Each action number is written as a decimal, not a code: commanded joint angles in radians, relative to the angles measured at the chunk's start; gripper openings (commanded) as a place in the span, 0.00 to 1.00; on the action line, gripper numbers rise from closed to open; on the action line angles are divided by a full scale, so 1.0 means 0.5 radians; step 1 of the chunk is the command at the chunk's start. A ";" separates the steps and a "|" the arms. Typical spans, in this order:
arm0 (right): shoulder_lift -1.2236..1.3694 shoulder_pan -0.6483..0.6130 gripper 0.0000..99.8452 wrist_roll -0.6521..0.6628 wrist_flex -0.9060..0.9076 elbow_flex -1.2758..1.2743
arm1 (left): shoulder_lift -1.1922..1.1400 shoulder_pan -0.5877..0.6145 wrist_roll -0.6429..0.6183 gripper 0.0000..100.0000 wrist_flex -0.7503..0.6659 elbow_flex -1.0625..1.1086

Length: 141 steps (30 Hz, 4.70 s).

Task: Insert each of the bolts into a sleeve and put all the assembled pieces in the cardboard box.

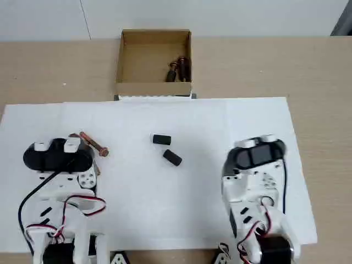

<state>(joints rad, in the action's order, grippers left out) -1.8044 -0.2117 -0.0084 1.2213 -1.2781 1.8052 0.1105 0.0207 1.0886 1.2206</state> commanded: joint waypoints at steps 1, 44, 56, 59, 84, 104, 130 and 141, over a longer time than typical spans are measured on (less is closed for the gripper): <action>-0.020 -0.195 0.00 -0.015 -0.173 -0.058 | 0.028 -0.157 -0.430 0.00 -0.061 -0.011; -0.020 -1.119 0.00 0.083 -0.864 -0.402 | 0.018 -0.865 -1.185 0.01 -0.460 0.158; -0.020 -0.867 0.00 0.080 -0.861 -0.396 | 0.009 -0.635 -1.000 0.01 -0.031 -0.048; -0.020 -0.815 0.00 0.080 -0.861 -0.399 | 0.006 -0.635 -0.924 0.01 0.071 -0.164; -0.020 -0.308 0.00 0.074 -0.612 -0.359 | -2.615 -0.399 -0.387 0.01 1.188 -2.018; -0.020 -0.311 0.00 0.071 -0.621 -0.374 | -3.455 -0.454 1.148 0.01 1.197 -2.079; -0.020 -0.311 0.00 0.071 -0.726 -0.451 | -3.529 -0.767 1.513 0.12 0.853 -1.916; -0.020 -0.311 0.00 0.071 -0.726 -0.451 | -3.529 -0.838 1.513 0.12 0.626 -1.714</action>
<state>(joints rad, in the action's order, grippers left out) -1.8075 -0.3744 0.0269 0.8853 -1.5144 0.0376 -0.3038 0.7710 1.4354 0.3583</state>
